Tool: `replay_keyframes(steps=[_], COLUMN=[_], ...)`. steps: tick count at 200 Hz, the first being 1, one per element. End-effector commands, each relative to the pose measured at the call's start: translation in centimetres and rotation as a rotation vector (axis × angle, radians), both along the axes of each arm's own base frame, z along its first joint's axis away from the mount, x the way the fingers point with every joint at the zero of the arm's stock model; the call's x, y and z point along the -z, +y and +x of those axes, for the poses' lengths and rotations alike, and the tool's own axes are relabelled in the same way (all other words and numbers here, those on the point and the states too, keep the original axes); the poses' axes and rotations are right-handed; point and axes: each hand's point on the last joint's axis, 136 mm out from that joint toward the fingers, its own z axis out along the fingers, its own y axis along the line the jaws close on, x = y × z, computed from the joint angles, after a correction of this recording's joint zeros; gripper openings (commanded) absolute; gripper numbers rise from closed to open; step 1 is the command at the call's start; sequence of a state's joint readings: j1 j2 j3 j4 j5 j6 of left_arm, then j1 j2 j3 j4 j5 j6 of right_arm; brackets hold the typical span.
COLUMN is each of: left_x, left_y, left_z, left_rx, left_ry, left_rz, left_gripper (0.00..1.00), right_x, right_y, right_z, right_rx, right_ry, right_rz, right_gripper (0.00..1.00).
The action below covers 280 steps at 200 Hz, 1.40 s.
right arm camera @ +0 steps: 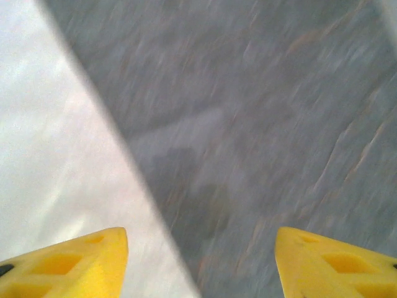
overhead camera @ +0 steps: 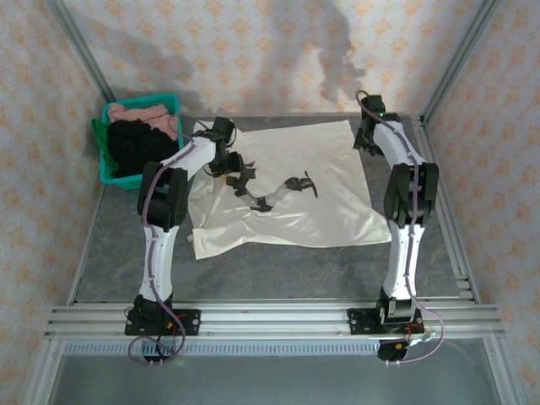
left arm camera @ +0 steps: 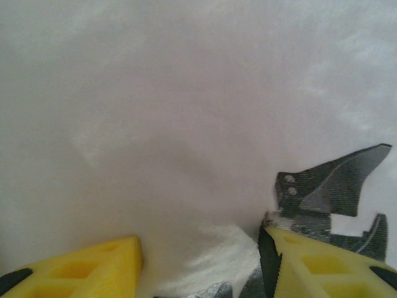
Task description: Fold and stack the t-shirts
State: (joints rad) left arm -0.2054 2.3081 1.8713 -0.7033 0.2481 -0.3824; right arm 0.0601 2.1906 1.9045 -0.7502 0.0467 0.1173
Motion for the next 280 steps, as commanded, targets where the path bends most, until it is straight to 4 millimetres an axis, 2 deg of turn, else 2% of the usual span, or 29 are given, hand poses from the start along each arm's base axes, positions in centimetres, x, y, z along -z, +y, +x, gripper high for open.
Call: replay_keyframes(steps=[1,19,38,59,77,103,125,149,156,174,188,224,251,264,280], left_x=[0.9,1.2,1.2,0.4,-1.3,-5.3,-8.4,-9.0,-8.3,-7.2,-6.2,-4.1,-3.6,-3.4,-3.2], left_y=[-1.0,-2.4,-3.8,-4.9,-5.0,-3.7,-2.6,-0.7,0.2,1.9,2.7,4.6,6.1,6.6,7.0], left_z=[-0.2,0.3,1.1,1.9,2.5,2.3,0.7,-3.6,-5.4,-10.0,-13.0,-19.5,-22.3,-23.1,-23.8], left_rx=[0.051,0.071,0.092,0.107,0.117,0.101,0.080,0.037,0.016,-0.030,-0.063,-0.095,-0.174,-0.190,-0.197], left_ry=[0.051,0.049,0.039,0.028,0.000,-0.061,-0.129,-0.143,-0.124,-0.097,-0.074,0.007,0.019,0.021,0.032], left_rz=[0.024,0.006,-0.023,-0.041,-0.038,0.014,0.035,0.065,0.088,0.128,0.142,0.227,0.276,0.290,0.302], left_gripper=[0.54,0.54,0.54,0.54,0.55,0.60,0.61,0.61,0.61,0.61,0.60,0.56,0.56,0.55,0.46], right_x=[-2.5,0.6,4.0,7.2,8.4,8.5,7.8,5.4,4.4,1.8,0.2,-1.2,-0.9,0.0,1.0], right_y=[7.3,10.4,10.8,8.4,5.2,1.7,0.3,-0.5,-0.3,1.1,3.7,10.7,16.2,17.2,17.3], right_z=[-0.5,-1.7,-2.9,-4.8,-6.6,-9.3,-10.7,-11.5,-11.7,-12.0,-11.9,-11.7,-11.7,-11.5,-11.2], right_rx=[-0.101,-0.148,-0.110,0.022,0.147,0.254,0.276,0.273,0.260,0.201,0.112,-0.075,-0.219,-0.239,-0.231], right_ry=[-0.144,-0.083,-0.021,0.031,0.034,0.030,0.007,-0.031,-0.056,-0.121,-0.148,-0.165,-0.152,-0.130,-0.114], right_rz=[0.252,0.332,0.329,0.305,0.325,0.329,0.325,0.289,0.291,0.265,0.246,0.290,0.337,0.333,0.327], right_gripper=[0.64,0.61,0.55,0.47,0.44,0.43,0.44,0.45,0.46,0.48,0.50,0.52,0.53,0.53,0.53])
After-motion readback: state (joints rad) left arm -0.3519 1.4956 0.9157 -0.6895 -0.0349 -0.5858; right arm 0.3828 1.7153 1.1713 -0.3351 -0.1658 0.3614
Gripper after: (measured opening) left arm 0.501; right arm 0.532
